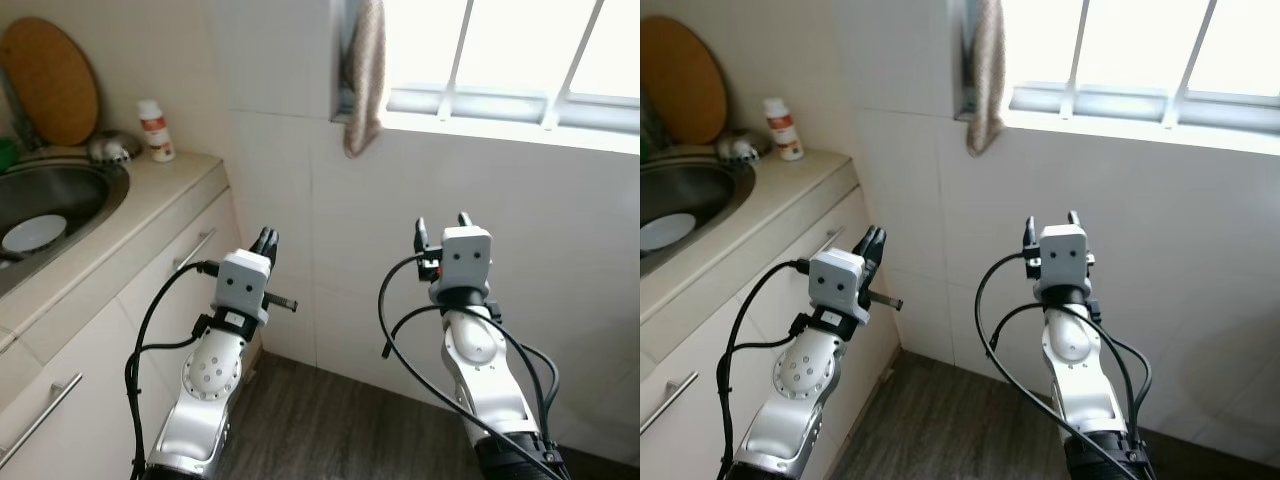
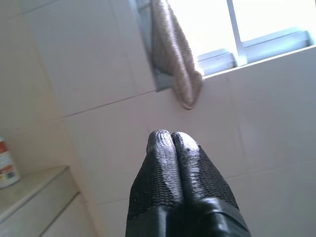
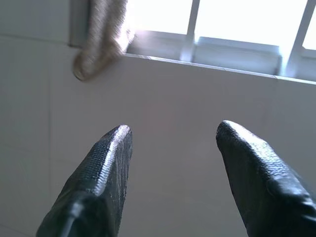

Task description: Kitchen organization

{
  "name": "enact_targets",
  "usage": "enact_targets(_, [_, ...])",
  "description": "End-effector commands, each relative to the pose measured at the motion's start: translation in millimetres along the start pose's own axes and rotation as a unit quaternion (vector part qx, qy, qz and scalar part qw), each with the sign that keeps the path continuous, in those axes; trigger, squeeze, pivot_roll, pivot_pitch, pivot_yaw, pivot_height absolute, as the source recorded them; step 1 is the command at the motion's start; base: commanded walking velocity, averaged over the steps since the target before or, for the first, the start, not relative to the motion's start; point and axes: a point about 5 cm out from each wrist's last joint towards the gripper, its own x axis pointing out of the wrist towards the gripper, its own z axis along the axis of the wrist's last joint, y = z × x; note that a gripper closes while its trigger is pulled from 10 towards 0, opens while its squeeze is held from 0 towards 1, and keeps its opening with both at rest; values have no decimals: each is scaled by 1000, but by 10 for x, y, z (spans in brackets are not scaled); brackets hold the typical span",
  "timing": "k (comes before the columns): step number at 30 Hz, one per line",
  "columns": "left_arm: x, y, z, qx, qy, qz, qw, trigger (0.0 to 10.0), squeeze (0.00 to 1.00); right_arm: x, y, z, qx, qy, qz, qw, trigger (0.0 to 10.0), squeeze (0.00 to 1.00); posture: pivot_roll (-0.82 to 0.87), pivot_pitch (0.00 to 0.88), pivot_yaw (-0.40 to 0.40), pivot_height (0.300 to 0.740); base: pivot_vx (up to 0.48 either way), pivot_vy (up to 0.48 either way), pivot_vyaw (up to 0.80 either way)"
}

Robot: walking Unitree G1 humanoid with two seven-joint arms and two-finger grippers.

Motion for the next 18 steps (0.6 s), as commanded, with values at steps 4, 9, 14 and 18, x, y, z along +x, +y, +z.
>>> enact_targets(4, [-16,5,-61,6,14,-4,1000,10000,0,-3,32,-39,-26,12,6,1000,10000,0,-84,0,44,740,0,0,-800])
enact_targets(9, [-20,-2,-81,8,18,-6,1000,10000,0,-13,39,-106,-46,28,11,998,10000,0,-84,0,43,740,0,0,-800])
enact_targets(14, [-40,-6,-124,9,28,-7,1000,10000,0,-37,53,-193,-66,48,21,996,10000,0,-86,0,43,740,0,-426,-800])
enact_targets(18, [-44,-14,-139,8,31,-7,999,10000,0,-64,115,-251,-95,58,50,993,10000,0,-86,0,44,740,0,-480,-800])
